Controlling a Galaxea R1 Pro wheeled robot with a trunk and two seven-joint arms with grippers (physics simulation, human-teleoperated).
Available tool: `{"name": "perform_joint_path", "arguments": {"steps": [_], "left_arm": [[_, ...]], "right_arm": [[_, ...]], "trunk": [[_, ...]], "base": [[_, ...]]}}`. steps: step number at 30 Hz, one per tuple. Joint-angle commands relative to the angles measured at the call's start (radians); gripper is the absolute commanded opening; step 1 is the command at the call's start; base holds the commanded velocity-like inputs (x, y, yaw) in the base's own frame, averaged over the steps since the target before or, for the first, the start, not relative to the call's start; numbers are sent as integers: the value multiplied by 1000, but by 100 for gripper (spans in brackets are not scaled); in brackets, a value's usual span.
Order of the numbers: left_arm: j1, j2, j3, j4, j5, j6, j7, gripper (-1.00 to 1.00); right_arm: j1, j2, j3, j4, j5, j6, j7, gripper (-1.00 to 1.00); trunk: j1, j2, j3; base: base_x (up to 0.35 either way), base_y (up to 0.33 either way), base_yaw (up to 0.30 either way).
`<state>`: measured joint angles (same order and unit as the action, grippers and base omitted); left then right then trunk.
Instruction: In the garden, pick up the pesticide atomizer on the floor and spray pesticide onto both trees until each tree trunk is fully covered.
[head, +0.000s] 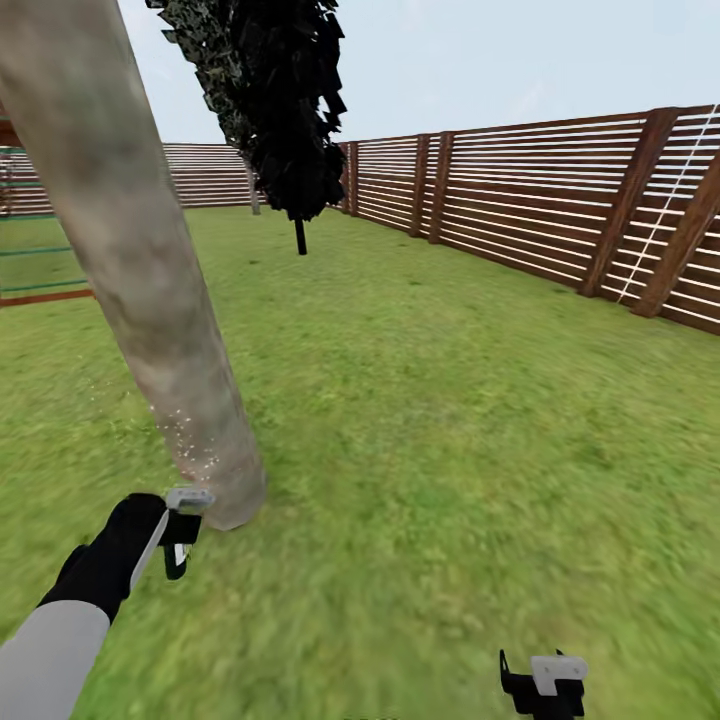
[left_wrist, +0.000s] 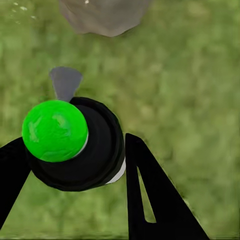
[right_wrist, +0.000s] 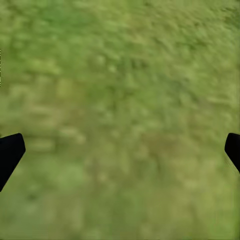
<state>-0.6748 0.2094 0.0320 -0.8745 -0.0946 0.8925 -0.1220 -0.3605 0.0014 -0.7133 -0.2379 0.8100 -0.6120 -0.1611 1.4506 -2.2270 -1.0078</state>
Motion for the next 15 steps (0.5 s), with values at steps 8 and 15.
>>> {"name": "perform_joint_path", "arguments": {"steps": [8,15], "left_arm": [[10,-10,20,9,4,-49,98,-100],[11,-13,26,166,9,-216,128,-100]], "right_arm": [[0,0,0,0,0,0,0,100],[0,0,0,0,1,0,1,100]], "trunk": [[0,0,0],[0,0,0]], "base": [[-96,-259,178],[156,-235,11]]}}
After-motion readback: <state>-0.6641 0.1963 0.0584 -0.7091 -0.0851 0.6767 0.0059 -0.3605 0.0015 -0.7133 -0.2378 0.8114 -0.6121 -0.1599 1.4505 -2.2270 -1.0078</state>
